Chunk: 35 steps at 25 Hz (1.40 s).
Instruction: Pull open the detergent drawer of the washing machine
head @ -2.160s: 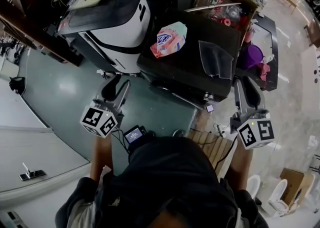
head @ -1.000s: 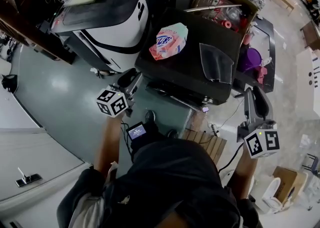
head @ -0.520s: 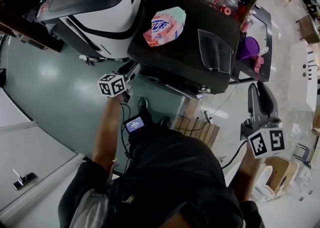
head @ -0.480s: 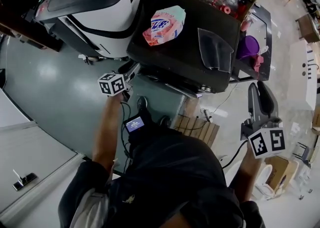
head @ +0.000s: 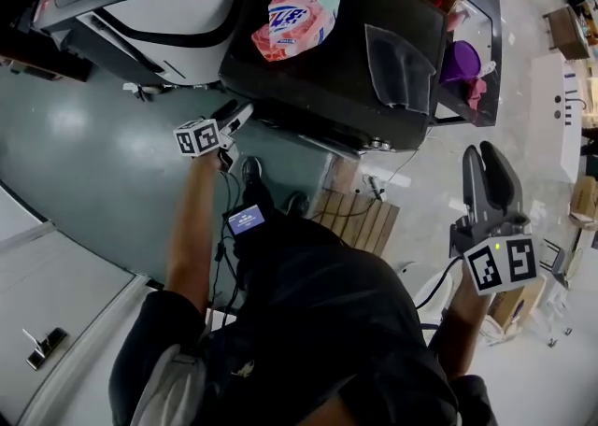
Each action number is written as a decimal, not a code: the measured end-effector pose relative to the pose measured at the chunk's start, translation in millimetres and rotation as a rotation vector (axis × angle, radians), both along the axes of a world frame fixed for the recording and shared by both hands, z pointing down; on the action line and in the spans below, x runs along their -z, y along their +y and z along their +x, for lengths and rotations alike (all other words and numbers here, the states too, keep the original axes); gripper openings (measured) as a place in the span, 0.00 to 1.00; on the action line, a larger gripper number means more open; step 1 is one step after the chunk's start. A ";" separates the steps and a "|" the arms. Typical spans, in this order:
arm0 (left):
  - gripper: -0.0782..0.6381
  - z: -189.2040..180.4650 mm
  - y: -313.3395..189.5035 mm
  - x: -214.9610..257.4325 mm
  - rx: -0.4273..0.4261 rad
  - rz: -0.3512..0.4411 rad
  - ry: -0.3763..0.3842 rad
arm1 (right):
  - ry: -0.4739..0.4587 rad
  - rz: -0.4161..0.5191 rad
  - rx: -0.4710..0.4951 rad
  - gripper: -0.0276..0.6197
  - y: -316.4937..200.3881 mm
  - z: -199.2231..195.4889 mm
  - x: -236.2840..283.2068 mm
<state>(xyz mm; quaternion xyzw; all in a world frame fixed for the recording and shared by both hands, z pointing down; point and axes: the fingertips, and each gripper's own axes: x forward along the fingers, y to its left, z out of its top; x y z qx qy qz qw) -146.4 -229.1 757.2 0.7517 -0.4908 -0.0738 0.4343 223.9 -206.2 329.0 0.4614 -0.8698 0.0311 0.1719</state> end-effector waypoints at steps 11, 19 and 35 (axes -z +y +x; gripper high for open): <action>0.65 18.4 -25.1 -22.4 -0.019 0.116 0.296 | 0.051 -0.081 -0.044 0.17 -4.6 -10.0 -31.5; 0.68 20.4 -39.4 -17.6 -0.051 0.261 0.497 | 0.088 -0.172 -0.078 0.17 -7.3 -14.9 -66.6; 0.61 -2.0 21.7 -11.7 0.101 0.314 0.853 | 0.101 -0.273 -0.130 0.17 -14.7 -16.9 -99.0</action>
